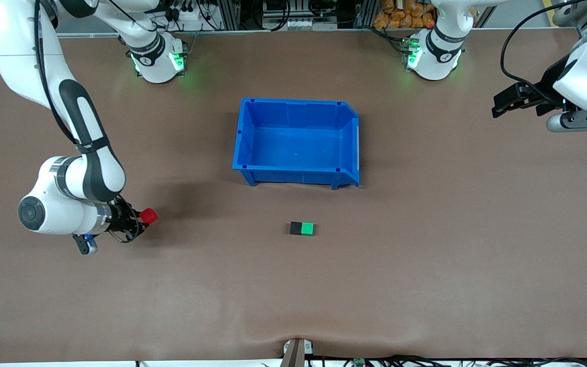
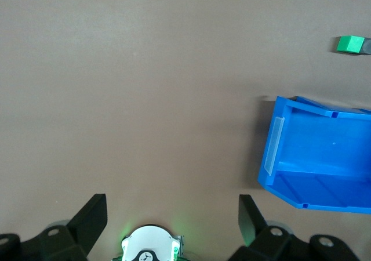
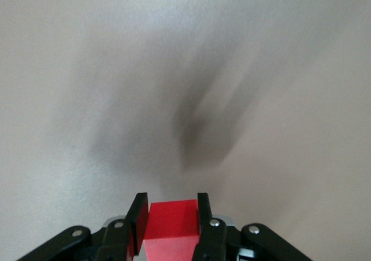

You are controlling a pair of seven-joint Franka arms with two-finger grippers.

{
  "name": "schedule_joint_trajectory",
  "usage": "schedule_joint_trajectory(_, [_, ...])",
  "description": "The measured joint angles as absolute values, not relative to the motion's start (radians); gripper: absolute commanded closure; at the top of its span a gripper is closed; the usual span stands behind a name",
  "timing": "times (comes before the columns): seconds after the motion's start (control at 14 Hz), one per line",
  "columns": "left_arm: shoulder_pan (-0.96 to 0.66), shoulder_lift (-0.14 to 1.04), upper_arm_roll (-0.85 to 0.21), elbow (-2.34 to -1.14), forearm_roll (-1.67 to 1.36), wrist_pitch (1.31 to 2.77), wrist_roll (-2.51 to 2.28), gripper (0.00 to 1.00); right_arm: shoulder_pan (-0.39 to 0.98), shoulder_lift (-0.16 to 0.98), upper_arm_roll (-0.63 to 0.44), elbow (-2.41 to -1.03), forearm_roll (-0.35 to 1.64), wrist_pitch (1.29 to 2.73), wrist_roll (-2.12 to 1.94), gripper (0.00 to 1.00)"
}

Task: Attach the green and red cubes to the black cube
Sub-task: 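Lift the red cube with the right gripper, then carry the red cube with the right gripper toward the black cube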

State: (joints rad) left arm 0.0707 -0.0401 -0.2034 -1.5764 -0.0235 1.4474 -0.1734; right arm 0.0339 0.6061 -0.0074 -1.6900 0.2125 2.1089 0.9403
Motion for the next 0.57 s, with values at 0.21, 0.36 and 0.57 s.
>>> schedule_joint_trajectory(0.21, [0.071,-0.038,-0.203,-1.576,-0.023,1.447,-0.173,0.00,0.065,0.606,-0.006,-1.681,0.213,2.123,1.030,1.00])
schedule_joint_trajectory(0.36, [0.071,-0.034,-0.203,-1.576,-0.023,1.447,-0.173,0.00,0.092,0.606,-0.005,-1.678,0.213,2.144,1.098,1.00])
schedule_joint_trajectory(0.57, [0.071,-0.033,-0.203,-1.576,-0.023,1.447,-0.173,0.00,0.132,0.606,-0.005,-1.676,0.213,2.169,1.184,1.00])
